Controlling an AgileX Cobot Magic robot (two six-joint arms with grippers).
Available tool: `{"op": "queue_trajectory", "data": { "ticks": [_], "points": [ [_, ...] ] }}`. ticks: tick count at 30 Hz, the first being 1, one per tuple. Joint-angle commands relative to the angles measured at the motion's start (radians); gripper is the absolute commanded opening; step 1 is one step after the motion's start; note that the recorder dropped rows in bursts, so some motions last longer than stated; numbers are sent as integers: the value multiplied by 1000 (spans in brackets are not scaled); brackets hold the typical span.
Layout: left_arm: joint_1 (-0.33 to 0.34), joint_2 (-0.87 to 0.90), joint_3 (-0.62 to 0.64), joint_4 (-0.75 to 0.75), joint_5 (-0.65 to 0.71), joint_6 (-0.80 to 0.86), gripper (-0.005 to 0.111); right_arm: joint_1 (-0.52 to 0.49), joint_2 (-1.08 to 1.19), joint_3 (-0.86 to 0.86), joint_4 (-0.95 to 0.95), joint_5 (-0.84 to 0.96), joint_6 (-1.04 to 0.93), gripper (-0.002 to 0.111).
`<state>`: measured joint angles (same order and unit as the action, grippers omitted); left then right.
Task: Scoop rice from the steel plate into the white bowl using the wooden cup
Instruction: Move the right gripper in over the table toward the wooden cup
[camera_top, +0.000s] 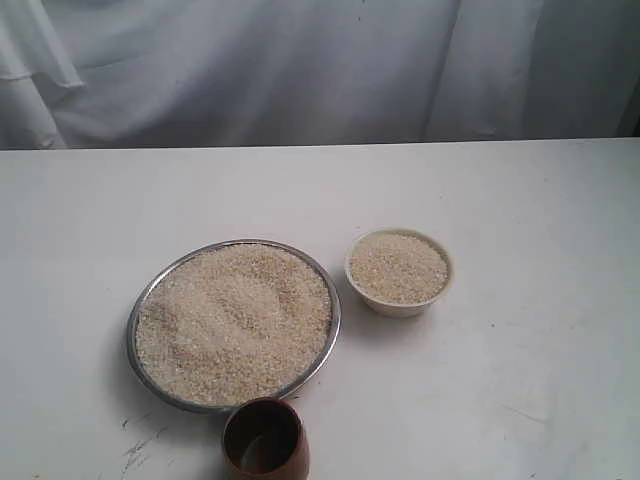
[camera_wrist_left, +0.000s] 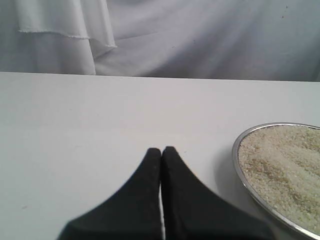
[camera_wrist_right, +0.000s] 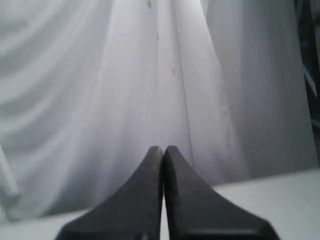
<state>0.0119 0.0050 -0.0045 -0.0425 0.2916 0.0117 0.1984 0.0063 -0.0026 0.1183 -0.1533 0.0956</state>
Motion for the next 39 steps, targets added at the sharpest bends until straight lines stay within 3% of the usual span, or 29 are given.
{"op": "queue_trajectory", "data": {
  "ticks": [1,5,8,10,12,13,15,23,28,39],
  "points": [
    [-2,-5,5,-1,-6,-3,0,5,-6,3,24,-342,-13,0],
    [-2,-5,5,-1,-6,-3,0,5,93,-45,140,-318,1,0],
    [-2,-5,5,-1,-6,-3,0,5,448,-219,-24,-570,-58,0],
    [-2,-5,5,-1,-6,-3,0,5,698,-394,-295,-593,67,0],
    [-2,-5,5,-1,-6,-3,0,5,955,-566,-687,-665,378,0],
    [-2,-5,5,-1,-6,-3,0,5,1091,-621,-903,-769,471,0],
    [-2,-5,5,-1,-6,-3,0,6,1296,-680,-1116,-995,498,0],
    [-2,-5,5,-1,-6,-3,0,71,1674,-622,-1226,-1068,322,0],
    [-2,-5,5,-1,-6,-3,0,134,1840,-619,-1411,-1068,263,0],
    [-2,-5,5,-1,-6,-3,0,163,1947,-619,-1477,-1068,230,1]
  ]
}}
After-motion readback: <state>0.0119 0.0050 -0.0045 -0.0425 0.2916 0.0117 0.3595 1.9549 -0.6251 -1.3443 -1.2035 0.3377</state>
